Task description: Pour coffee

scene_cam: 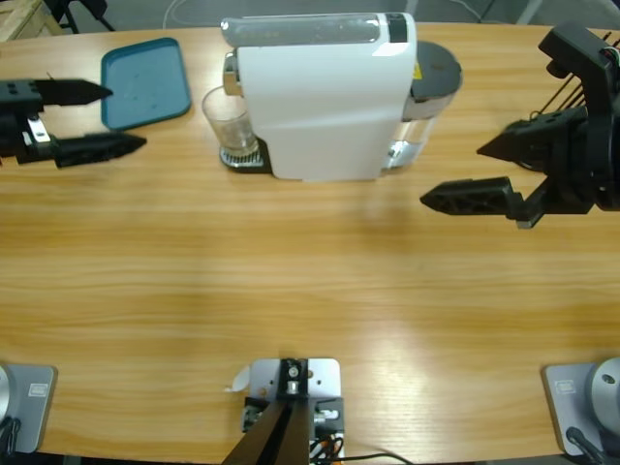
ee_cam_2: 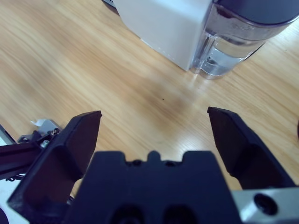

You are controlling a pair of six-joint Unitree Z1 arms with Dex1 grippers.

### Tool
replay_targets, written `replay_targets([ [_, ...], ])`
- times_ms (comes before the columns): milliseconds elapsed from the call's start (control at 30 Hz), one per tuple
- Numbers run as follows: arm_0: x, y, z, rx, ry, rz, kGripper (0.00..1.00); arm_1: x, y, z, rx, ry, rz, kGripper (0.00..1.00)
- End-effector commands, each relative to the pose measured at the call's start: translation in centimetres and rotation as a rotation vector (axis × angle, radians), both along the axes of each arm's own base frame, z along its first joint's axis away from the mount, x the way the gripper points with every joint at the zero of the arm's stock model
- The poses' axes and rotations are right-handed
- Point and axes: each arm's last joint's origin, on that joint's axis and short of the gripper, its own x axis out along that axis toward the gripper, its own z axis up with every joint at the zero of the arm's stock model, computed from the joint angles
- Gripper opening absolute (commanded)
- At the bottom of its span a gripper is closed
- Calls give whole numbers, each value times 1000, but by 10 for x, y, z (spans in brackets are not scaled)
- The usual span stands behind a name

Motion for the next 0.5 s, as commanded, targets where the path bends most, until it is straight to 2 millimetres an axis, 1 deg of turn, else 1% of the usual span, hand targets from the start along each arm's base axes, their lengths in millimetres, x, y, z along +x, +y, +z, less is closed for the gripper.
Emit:
replay_targets([
  [33,63,-6,-26,73,3,-103,1000,-5,-3,-8,-34,45,4,1000],
  [67,73,-10,-31,85,4,-119,1000,-5,-3,-9,-35,49,6,1000],
  [133,84,-15,-37,76,30,-137,1000,-6,-3,-11,-38,56,11,1000],
  [233,87,-16,-43,56,54,-166,1000,-5,-2,-21,-62,78,11,1000],
  [333,87,-16,-48,21,71,-215,1000,-2,-1,-23,-73,81,9,1000],
  [500,102,-23,-52,-12,71,-263,1000,3,1,-26,-77,101,6,1000],
])
